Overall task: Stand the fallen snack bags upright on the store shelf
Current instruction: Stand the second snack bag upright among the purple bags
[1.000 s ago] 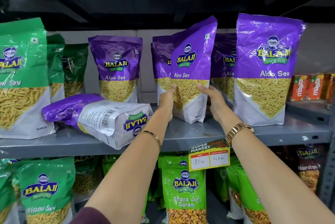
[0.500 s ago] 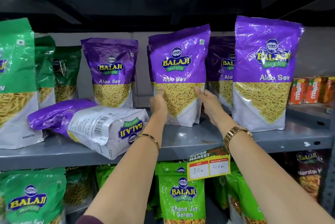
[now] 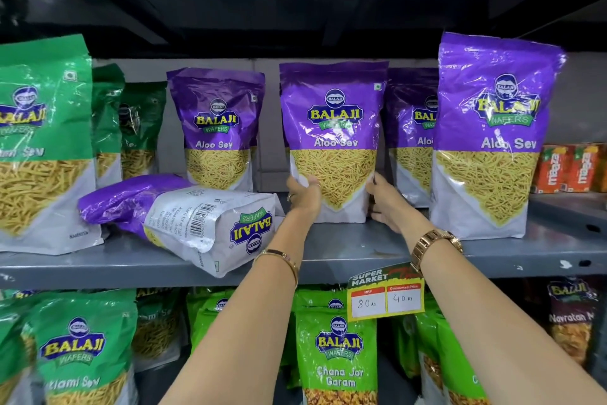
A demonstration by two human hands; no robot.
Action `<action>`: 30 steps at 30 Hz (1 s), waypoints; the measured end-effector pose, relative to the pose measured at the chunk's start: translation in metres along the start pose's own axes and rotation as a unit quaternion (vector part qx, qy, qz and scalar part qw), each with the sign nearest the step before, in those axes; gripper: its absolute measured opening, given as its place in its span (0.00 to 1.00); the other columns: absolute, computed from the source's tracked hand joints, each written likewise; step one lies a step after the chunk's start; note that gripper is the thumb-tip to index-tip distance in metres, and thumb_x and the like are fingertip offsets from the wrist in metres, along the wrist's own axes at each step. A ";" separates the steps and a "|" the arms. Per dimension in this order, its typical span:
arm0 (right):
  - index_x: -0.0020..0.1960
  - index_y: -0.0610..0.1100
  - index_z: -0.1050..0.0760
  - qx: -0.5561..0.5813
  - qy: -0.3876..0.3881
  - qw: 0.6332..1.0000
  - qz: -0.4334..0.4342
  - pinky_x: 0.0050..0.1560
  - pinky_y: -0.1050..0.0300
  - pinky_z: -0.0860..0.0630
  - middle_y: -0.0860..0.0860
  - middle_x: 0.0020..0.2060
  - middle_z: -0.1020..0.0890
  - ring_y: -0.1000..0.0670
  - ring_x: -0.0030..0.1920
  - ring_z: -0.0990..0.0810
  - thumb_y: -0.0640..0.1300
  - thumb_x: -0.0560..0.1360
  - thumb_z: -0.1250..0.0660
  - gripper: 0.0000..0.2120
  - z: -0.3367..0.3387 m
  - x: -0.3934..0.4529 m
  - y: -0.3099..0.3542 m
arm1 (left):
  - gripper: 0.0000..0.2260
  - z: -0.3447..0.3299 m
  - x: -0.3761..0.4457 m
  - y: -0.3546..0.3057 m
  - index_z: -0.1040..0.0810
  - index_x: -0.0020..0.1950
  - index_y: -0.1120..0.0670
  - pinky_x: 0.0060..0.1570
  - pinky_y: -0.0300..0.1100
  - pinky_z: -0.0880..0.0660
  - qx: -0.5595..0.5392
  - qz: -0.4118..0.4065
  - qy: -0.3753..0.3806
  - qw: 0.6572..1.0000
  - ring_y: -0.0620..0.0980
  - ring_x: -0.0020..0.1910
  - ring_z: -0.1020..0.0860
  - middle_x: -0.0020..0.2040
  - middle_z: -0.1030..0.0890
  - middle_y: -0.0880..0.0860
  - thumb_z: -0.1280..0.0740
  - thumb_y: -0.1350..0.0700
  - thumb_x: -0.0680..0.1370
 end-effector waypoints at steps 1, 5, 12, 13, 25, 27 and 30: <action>0.73 0.49 0.45 -0.003 -0.001 1.000 -0.007 0.67 0.47 0.36 0.48 0.71 0.35 0.43 0.69 0.35 0.40 0.80 0.53 0.22 -0.001 -0.001 -0.001 | 0.23 0.001 -0.002 0.001 0.51 0.74 0.56 0.66 0.48 0.40 0.015 0.004 0.015 1.000 0.59 0.69 0.37 0.72 0.39 0.61 0.48 0.52 0.81; 0.72 0.43 0.44 -0.030 -0.018 0.999 -0.006 0.70 0.48 0.37 0.43 0.70 0.34 0.42 0.69 0.35 0.34 0.78 0.54 0.22 -0.001 -0.003 -0.002 | 0.28 0.000 -0.011 0.003 0.58 0.75 0.53 0.70 0.50 0.44 0.076 0.020 0.047 0.996 0.59 0.72 0.42 0.75 0.45 0.61 0.47 0.49 0.80; 0.74 0.45 0.47 -0.057 -0.013 0.998 -0.005 0.70 0.42 0.38 0.45 0.72 0.37 0.42 0.70 0.36 0.40 0.79 0.50 0.23 0.005 -0.018 -0.008 | 0.34 -0.001 -0.033 0.012 0.64 0.75 0.53 0.70 0.54 0.46 0.141 0.016 0.031 0.989 0.60 0.74 0.44 0.76 0.48 0.59 0.47 0.44 0.79; 0.74 0.45 0.48 -0.054 -0.012 0.998 -0.002 0.71 0.42 0.39 0.45 0.73 0.38 0.42 0.71 0.37 0.40 0.79 0.49 0.24 0.006 -0.021 -0.009 | 0.34 0.000 -0.036 0.013 0.65 0.75 0.53 0.70 0.53 0.46 0.148 0.017 0.032 0.988 0.60 0.74 0.44 0.76 0.47 0.60 0.47 0.44 0.79; 0.74 0.45 0.45 -0.059 -0.007 0.998 0.034 0.66 0.50 0.38 0.46 0.72 0.36 0.44 0.70 0.36 0.39 0.80 0.51 0.22 0.005 -0.049 0.001 | 0.33 0.014 -0.061 0.012 0.64 0.74 0.56 0.67 0.54 0.40 0.218 -0.045 0.031 0.975 0.62 0.71 0.38 0.75 0.43 0.62 0.49 0.44 0.79; 0.74 0.45 0.46 -0.062 -0.007 0.997 0.034 0.68 0.49 0.39 0.46 0.72 0.36 0.44 0.71 0.38 0.39 0.80 0.51 0.22 0.004 -0.052 0.001 | 0.33 0.014 -0.062 0.012 0.64 0.74 0.56 0.66 0.54 0.39 0.221 -0.049 0.026 0.974 0.62 0.70 0.37 0.74 0.41 0.62 0.49 0.44 0.79; 0.73 0.45 0.45 -0.068 -0.012 0.997 0.033 0.67 0.50 0.39 0.46 0.72 0.36 0.44 0.71 0.38 0.39 0.80 0.52 0.21 0.004 -0.053 0.002 | 0.32 0.015 -0.063 0.012 0.63 0.74 0.55 0.66 0.54 0.38 0.217 -0.054 0.022 0.974 0.63 0.69 0.36 0.74 0.40 0.62 0.49 0.45 0.79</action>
Point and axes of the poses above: each hand's wrist, its own x-axis towards the middle knuckle, its own z-axis out of the back of the hand, y = z × x, the point moved 3 cm from there along x, towards the middle knuckle
